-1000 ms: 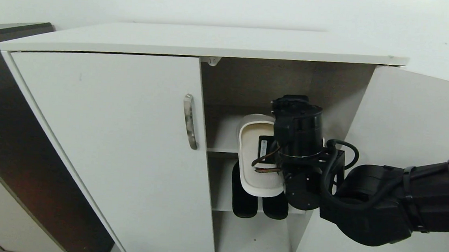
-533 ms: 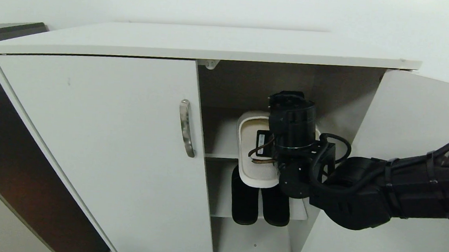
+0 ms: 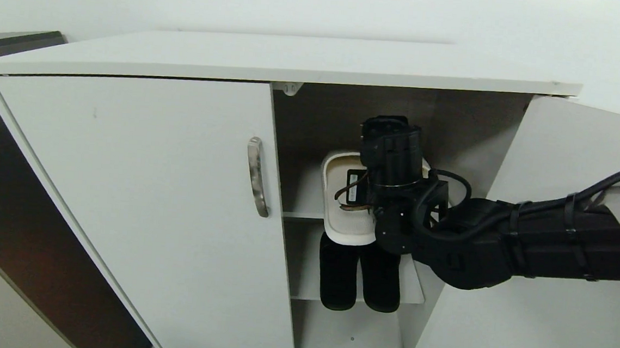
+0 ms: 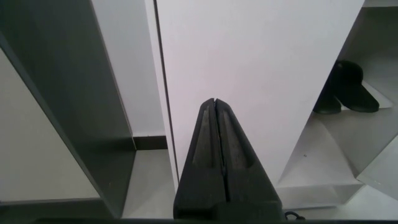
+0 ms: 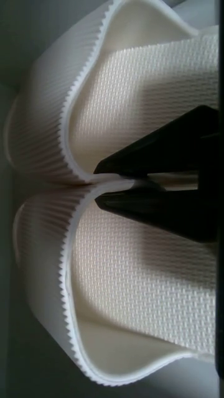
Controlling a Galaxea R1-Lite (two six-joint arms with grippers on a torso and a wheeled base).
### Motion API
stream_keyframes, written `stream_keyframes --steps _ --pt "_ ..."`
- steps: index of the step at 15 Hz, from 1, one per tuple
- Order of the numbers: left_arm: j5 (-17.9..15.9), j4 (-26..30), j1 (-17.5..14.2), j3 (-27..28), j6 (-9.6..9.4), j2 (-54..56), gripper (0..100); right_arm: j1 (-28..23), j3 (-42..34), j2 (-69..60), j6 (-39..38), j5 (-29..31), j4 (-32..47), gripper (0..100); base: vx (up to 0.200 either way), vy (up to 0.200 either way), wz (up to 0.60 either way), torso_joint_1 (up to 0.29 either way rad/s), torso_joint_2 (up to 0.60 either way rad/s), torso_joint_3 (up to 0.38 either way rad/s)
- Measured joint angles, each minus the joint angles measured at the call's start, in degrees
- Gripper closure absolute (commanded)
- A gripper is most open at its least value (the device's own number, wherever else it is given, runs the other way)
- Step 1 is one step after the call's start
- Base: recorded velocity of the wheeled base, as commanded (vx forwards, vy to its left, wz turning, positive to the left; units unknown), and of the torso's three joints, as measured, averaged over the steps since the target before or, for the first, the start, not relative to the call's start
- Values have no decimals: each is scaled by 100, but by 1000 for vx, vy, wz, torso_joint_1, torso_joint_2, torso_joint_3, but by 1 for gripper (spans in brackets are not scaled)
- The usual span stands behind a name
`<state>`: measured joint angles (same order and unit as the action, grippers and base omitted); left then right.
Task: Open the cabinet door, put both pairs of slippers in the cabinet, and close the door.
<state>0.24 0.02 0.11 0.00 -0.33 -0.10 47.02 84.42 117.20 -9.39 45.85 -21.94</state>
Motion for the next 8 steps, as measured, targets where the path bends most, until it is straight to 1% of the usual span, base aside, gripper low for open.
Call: stream_keyframes --steps 4,8 --pt "0 0 0 0 0 0 100 -154 546 236 6 -127 200 100 0 0 0 0 0 0" --pt "0 2 0 0 0 0 100 -271 762 433 9 -179 216 100 0 0 0 0 0 0"
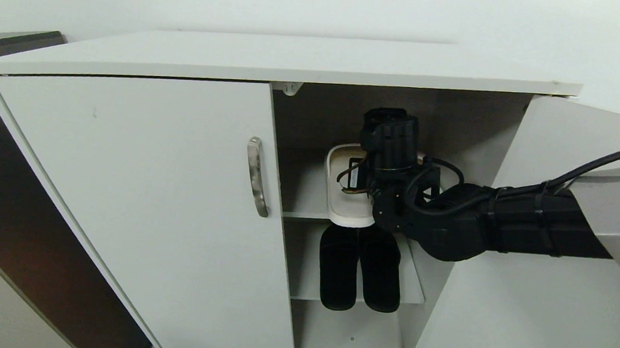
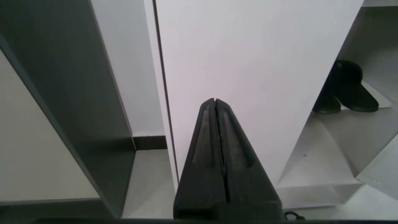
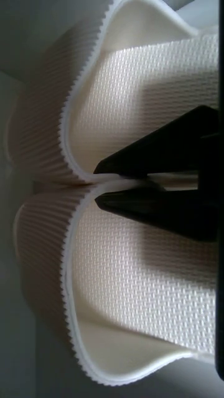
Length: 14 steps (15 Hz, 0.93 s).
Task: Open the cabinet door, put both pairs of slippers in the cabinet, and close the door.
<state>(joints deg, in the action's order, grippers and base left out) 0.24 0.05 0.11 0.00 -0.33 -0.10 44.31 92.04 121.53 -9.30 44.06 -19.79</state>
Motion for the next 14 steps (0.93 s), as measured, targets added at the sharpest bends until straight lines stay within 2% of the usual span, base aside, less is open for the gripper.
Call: stream_keyframes --steps 6,7,14 --pt "7 -2 0 0 6 0 100 -71 107 201 -2 -2 -2 100 0 0 0 0 0 0" --pt "7 -5 0 0 6 0 100 -72 129 212 0 0 2 0 0 0 0 0 0 0" --pt "9 -5 0 0 12 0 100 1 -133 123 -9 34 -13 0 0 0 0 0 0 0"
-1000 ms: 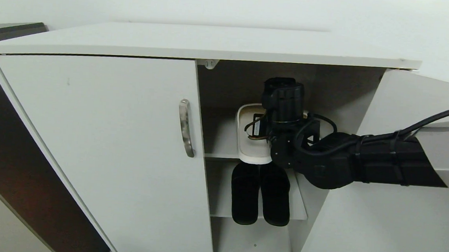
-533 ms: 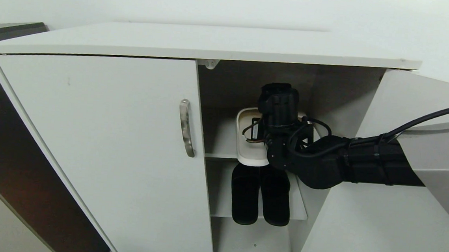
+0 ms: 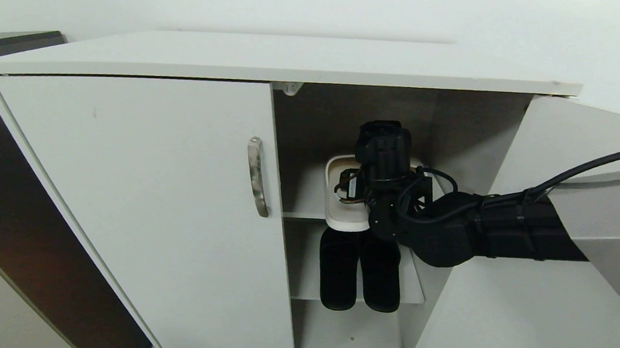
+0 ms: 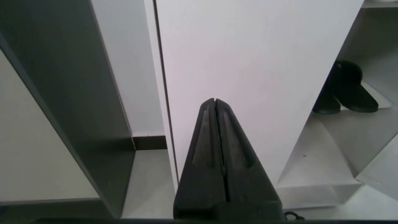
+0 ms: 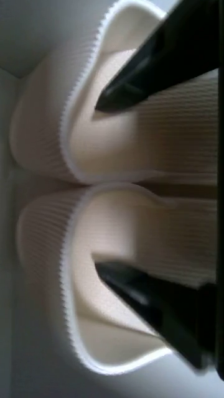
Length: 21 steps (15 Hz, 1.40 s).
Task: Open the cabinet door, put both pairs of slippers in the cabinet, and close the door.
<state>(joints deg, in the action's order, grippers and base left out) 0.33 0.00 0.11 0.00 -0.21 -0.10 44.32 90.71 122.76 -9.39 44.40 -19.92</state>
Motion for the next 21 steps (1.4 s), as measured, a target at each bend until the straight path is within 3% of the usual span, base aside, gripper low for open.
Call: stream_keyframes --steps 6,13,14,16,21 --pt "2 0 0 0 2 0 100 453 -813 -675 -35 82 -82 0 0 0 0 0 0 0" --pt "2 0 -1 0 2 0 100 940 -2601 -1535 -32 199 -1136 0 0 0 0 0 0 0" --pt "2 0 0 0 2 0 100 995 -2886 -1614 -18 177 -1497 100 0 0 0 0 0 0" --pt "7 0 0 0 2 0 100 1137 -3322 -1710 145 144 -2020 100 0 0 0 0 0 0" --pt "10 0 0 0 11 0 100 1273 -3504 -1865 263 133 -2066 100 0 0 0 0 0 0"
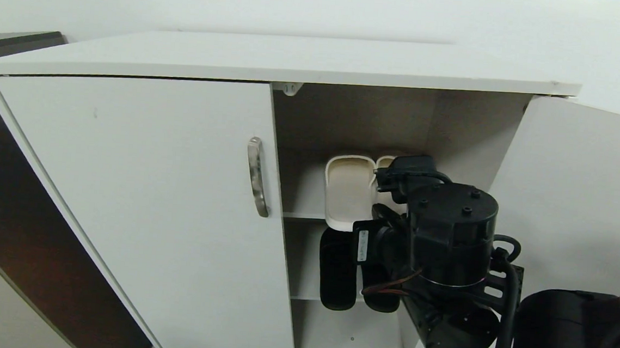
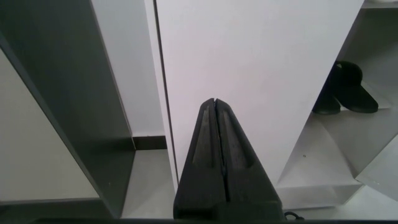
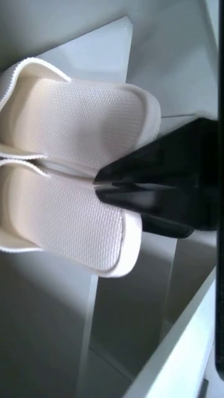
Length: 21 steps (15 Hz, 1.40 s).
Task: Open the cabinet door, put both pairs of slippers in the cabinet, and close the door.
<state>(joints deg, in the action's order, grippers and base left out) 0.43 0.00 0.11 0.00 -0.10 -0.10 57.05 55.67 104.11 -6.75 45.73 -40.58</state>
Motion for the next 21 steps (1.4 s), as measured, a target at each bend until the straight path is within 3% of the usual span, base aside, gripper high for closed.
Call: stream_keyframes --steps 6,21 --pt "0 0 0 0 0 0 100 46 -9 -6 0 6 5 100 0 0 0 0 0 0" --pt "0 0 0 0 0 0 100 11 -199 49 13 4 -46 100 -200 0 0 3 1 3"
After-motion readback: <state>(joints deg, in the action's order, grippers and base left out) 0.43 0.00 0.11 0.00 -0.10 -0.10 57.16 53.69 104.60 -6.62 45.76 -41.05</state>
